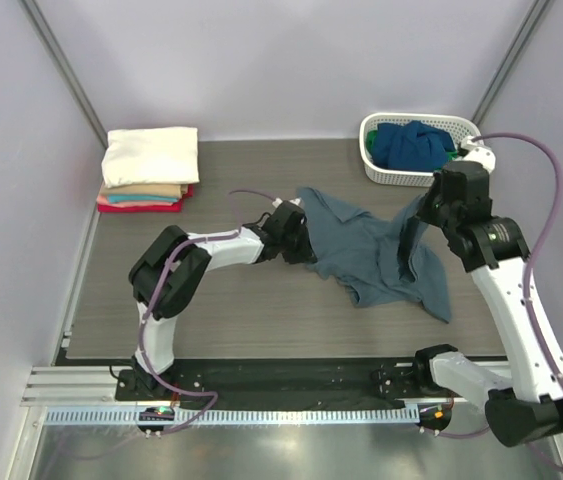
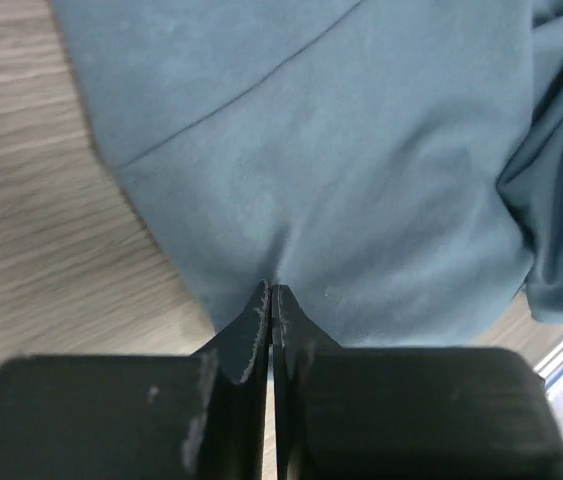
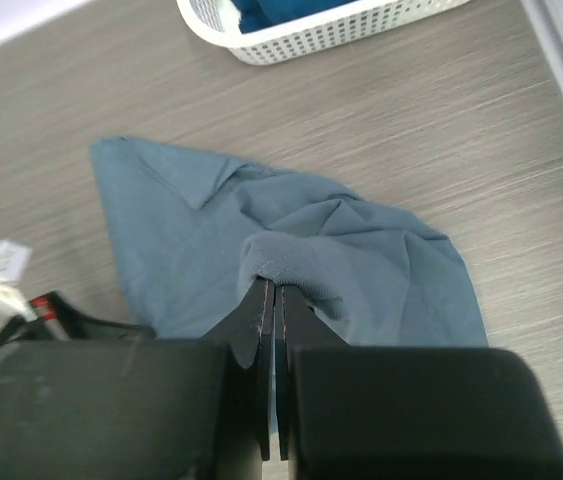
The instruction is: Fold and stack the t-shirts
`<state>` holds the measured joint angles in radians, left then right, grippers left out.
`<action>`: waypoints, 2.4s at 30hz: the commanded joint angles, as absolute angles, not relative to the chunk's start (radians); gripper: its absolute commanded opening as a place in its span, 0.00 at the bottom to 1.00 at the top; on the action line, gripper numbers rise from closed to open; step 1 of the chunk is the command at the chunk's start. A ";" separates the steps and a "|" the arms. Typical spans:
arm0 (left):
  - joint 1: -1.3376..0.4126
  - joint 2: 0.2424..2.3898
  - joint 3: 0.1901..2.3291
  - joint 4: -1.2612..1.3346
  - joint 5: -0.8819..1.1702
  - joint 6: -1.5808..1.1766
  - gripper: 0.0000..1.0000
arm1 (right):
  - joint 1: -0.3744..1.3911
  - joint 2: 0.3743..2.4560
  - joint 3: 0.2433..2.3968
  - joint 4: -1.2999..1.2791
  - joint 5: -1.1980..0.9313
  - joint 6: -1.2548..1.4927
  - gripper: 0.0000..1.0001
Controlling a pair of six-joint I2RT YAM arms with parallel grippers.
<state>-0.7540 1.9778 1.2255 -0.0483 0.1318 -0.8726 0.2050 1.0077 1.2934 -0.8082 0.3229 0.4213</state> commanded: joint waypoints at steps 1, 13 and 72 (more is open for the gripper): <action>-0.694 1.850 1.227 -0.136 0.088 -0.827 0.00 | 0.199 1.080 1.360 -0.709 0.330 0.399 0.01; -0.229 1.278 1.115 -0.583 0.063 -0.574 0.11 | 0.268 0.974 0.978 -0.572 -0.267 0.402 0.33; -0.252 0.796 0.861 -0.787 -0.057 -0.532 0.56 | 0.403 1.634 1.423 -0.409 -0.243 0.387 0.01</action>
<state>-0.2569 0.8303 0.8757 -0.7795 -0.0349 -0.5236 0.3492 1.8374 1.2957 -0.3626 -0.2974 0.4515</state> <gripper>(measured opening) 0.558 0.026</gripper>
